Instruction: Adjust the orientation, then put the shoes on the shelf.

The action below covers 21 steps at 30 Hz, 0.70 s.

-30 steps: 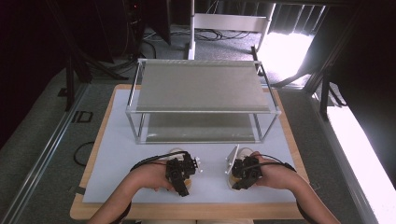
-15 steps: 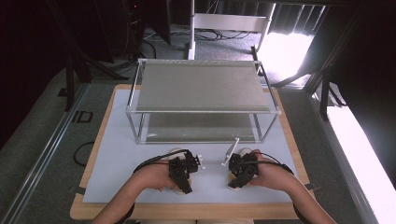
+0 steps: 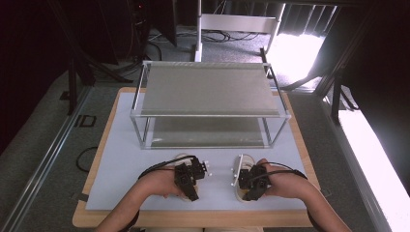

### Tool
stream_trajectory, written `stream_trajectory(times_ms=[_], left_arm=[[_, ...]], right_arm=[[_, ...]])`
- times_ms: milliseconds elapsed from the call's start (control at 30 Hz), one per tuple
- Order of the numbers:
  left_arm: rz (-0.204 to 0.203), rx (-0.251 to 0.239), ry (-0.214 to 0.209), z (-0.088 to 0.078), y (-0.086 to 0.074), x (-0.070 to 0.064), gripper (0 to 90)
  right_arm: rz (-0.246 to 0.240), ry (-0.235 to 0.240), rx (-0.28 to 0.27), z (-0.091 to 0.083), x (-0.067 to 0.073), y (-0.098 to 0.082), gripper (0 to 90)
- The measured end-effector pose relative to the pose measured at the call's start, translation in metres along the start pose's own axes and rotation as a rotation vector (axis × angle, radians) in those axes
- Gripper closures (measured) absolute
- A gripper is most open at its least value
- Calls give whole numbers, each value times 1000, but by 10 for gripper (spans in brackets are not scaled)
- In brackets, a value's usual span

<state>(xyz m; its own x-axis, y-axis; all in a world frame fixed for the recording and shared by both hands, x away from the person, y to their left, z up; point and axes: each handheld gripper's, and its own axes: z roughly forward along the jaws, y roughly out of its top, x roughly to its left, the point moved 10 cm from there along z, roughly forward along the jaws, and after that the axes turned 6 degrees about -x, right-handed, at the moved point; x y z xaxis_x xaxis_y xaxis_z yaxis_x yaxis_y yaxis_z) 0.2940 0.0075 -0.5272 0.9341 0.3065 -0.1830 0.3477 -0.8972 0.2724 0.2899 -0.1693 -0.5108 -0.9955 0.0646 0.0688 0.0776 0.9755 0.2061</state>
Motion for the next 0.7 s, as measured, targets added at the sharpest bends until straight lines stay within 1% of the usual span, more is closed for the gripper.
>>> stream_trajectory(times_ms=[33, 67, 133, 167, 233, 300, 333, 367, 400, 433, 467, 500, 533, 600, 633, 667, 700], left_arm=[[5, 3, 1, 0, 0, 0, 582], [5, 2, 1, 0, 0, 0, 582], [16, 7, -4, 0, -2, 0, 582], [27, 8, -5, 0, -2, -1, 582], [47, 22, -3, 1, -3, 0, 582], [49, 26, -12, 2, -2, 0, 592], [47, 27, -19, 1, -2, 0, 597], [53, 24, -43, 1, -2, -2, 613], [67, 24, -48, 1, -3, -2, 672], [70, 22, -54, 1, -3, -3, 675], [73, 15, -55, 1, -3, -3, 696], [86, 6, -62, 0, -4, -4, 710], [89, 2, -61, -1, -4, -4, 725], [106, -33, -31, -6, -2, -2, 743], [106, -33, -31, -6, -2, -2, 750], [129, -80, -23, -11, 2, 1, 750], [128, -115, -24, -12, 5, 1, 753]], right_arm=[[0, -4, -5, -1, 0, 0, 638], [11, -13, -8, -3, -2, 0, 624], [14, -17, -5, -4, -3, -1, 625], [15, -11, -5, -3, -3, 0, 632], [15, 0, 14, -1, -2, -2, 635], [3, 29, 23, 4, -1, -2, 704], [0, 43, 22, 6, 0, -2, 716], [-5, 46, 22, 7, 0, -2, 728], [-17, 49, 21, 6, 0, -2, 736], [-23, 45, 22, 5, 0, -2, 738], [-25, 45, 21, 6, 1, -2, 743], [-30, 45, 20, 6, 1, -2, 745], [-41, 41, 20, 5, 1, -2, 746], [-52, 36, 23, 5, 2, -2, 748], [-52, 36, 23, 5, 2, -2, 748], [-63, 26, 28, 4, 2, -2, 748], [-71, 9, 39, 3, 0, -2, 749]])
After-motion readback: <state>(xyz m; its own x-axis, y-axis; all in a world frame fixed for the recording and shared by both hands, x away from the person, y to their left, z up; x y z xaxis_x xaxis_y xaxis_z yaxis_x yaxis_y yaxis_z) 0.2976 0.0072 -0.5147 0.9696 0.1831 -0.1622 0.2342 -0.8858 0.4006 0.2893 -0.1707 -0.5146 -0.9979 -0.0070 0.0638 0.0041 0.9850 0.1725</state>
